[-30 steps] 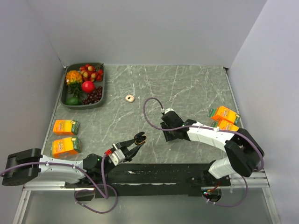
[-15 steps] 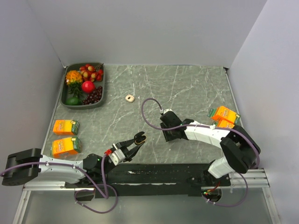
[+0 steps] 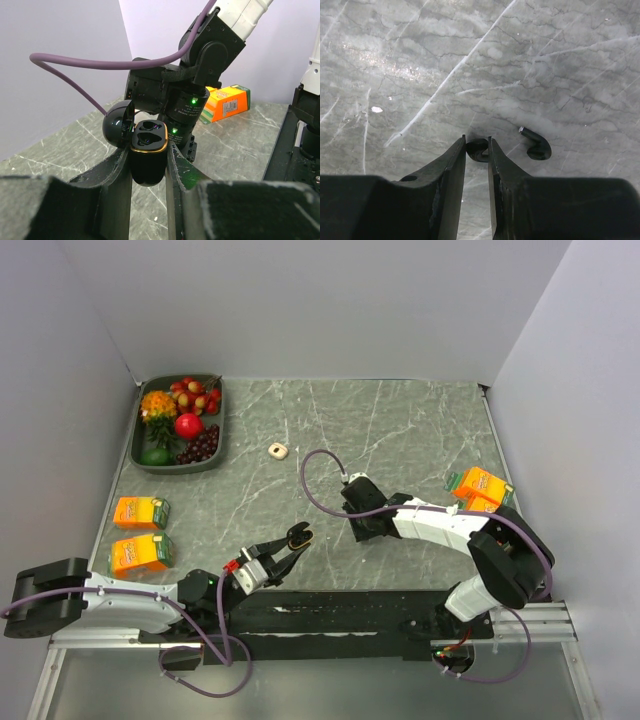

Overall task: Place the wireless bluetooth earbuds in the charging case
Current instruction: Pick up the earbud from the center of the board.

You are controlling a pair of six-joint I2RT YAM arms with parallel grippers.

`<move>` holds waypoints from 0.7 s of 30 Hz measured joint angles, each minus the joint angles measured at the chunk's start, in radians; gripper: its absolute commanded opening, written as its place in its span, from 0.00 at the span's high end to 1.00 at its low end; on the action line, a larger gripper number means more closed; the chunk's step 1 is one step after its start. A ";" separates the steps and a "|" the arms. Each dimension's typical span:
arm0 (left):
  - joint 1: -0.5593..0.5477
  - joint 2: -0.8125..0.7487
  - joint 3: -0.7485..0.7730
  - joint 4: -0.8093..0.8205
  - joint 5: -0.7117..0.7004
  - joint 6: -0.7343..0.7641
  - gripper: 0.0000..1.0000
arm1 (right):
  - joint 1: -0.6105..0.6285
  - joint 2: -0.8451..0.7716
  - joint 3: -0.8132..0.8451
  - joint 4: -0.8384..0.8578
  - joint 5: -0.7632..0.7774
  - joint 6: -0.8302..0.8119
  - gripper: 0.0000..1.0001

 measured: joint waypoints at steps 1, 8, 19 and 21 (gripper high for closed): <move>0.000 0.000 0.000 0.000 0.000 0.000 0.99 | 0.000 0.000 0.000 0.000 0.000 0.000 0.70; 0.000 0.000 0.000 0.000 0.000 0.000 0.99 | 0.000 0.000 0.000 -0.001 0.000 0.000 0.58; 0.000 0.001 0.000 0.000 0.000 0.000 0.99 | 0.000 0.000 0.000 -0.004 -0.004 0.000 0.66; 0.000 0.001 0.000 0.000 0.000 0.000 0.99 | 0.000 0.000 0.000 -0.004 -0.005 0.000 0.69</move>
